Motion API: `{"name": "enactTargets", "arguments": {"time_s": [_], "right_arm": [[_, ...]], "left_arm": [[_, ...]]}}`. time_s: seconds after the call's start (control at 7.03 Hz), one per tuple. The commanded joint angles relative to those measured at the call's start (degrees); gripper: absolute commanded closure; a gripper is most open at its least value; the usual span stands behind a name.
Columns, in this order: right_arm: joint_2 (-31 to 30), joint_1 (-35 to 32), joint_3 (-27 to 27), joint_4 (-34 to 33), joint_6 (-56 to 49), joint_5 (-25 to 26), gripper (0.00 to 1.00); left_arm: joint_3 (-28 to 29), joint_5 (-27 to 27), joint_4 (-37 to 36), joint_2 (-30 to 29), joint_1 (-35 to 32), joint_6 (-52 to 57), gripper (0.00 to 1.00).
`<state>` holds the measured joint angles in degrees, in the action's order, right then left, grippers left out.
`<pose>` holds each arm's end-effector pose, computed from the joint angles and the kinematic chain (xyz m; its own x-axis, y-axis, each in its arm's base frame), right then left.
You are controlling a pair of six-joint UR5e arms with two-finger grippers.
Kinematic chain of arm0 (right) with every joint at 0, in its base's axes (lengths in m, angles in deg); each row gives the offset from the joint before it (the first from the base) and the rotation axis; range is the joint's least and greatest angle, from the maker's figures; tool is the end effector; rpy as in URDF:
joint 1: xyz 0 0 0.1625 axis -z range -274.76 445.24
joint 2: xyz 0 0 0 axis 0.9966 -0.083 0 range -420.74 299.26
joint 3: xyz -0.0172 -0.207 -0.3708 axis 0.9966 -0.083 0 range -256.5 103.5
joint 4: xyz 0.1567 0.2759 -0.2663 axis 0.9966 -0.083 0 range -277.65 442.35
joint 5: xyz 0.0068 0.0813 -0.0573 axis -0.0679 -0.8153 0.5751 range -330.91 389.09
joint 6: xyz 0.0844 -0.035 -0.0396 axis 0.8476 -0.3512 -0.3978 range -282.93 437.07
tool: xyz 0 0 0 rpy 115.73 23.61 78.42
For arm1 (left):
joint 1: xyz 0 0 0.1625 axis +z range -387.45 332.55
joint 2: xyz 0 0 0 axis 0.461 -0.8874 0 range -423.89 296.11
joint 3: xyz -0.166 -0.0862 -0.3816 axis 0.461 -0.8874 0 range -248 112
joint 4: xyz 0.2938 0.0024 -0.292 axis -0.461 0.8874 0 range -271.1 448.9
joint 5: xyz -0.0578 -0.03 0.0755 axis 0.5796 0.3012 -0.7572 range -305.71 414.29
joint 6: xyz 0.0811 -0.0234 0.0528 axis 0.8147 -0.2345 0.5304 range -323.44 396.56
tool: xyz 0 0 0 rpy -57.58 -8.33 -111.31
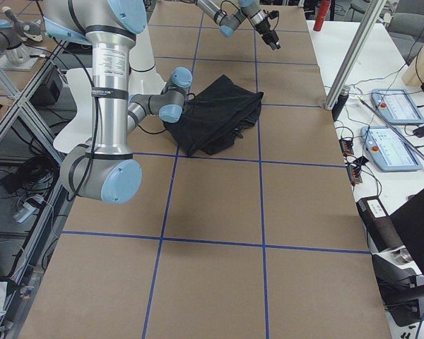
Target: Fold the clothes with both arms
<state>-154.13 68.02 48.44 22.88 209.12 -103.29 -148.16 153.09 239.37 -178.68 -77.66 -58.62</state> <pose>-0.3823 -0.1878 0.3279 0.5667 0.6936 0.4447 -0.0394 0.5620 -0.8262 0.3429 -0.5960 0.3753 0.1002 -0.2600 -0.9604 0.6765 0.7256 -0.1259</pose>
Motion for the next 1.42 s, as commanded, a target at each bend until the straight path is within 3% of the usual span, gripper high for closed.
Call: {"name": "enactTargets", "arguments": {"time_s": [0.0,0.14,0.43,0.57,0.71,0.85,1.0,1.28], "right_arm": [[0.57,4.82,-1.79,0.32,2.61,5.62,0.0],[0.93,3.26,-1.72,0.32,2.61,5.99,0.0],[2.93,-4.62,-3.11,0.14,2.08,5.99,0.0],[7.13,-8.67,-6.52,-0.38,1.64,5.82,0.0],[11.69,-11.93,-11.25,-0.47,1.38,5.82,0.0],[15.39,-15.01,-14.6,-0.47,1.38,5.82,0.0],[17.26,-18.0,-16.03,-0.47,0.94,5.82,0.0],[17.19,-19.26,-16.48,-0.47,-2.3,5.64,0.0]], "left_arm": [[-5.67,8.22,-3.14,0.18,0.19,-4.64,0.33],[-9.19,9.99,-4.82,0.62,2.54,-8.14,0.33],[-21.12,7.31,-8.34,9.37,10.7,-9.32,0.32],[-25.01,-1.42,-10.79,13.5,18.4,-10.8,0.31],[-26.0,-5.51,-19.6,12.24,22.74,-11.59,0.32],[-28.71,-5.89,-26.13,11.79,24.17,-12.47,0.32],[-28.21,-8.42,-26.97,12.05,27.67,-13.7,0.34],[-25.77,-8.97,-26.98,11.0,28.41,-13.71,0.37]]}}
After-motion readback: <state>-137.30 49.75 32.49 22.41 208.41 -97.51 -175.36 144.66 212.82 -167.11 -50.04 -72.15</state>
